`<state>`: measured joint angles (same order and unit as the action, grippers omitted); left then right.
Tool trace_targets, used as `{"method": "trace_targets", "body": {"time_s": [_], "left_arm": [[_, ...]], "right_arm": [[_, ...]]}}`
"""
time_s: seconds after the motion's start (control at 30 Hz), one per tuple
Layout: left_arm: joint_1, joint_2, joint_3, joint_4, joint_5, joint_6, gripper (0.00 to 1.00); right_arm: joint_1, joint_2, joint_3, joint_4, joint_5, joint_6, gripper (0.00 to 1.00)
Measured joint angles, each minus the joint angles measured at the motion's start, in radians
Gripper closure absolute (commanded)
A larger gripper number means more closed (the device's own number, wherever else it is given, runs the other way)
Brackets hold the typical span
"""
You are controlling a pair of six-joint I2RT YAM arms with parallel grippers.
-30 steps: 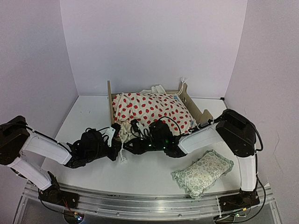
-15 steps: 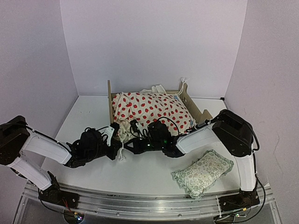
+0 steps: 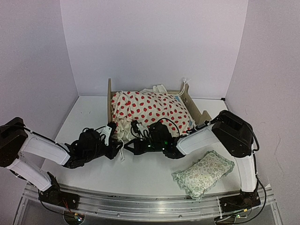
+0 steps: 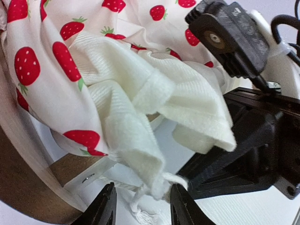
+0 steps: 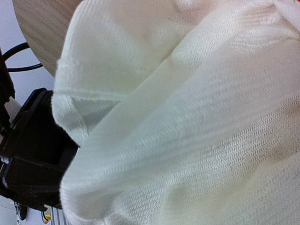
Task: Set up the pet bed
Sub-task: Tie the left ropes of the mattress closest to the robot on the bed frame base.
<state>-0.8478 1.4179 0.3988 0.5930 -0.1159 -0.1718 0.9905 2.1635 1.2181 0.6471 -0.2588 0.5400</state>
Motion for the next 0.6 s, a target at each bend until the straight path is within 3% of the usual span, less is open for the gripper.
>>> {"method": "trace_targets", "body": {"time_s": [0.6], "left_arm": [[-0.022, -0.115, -0.038, -0.027, 0.059, -0.038, 0.60]], "right_arm": [[0.000, 0.013, 0.021, 0.048, 0.023, 0.007, 1.00]]}}
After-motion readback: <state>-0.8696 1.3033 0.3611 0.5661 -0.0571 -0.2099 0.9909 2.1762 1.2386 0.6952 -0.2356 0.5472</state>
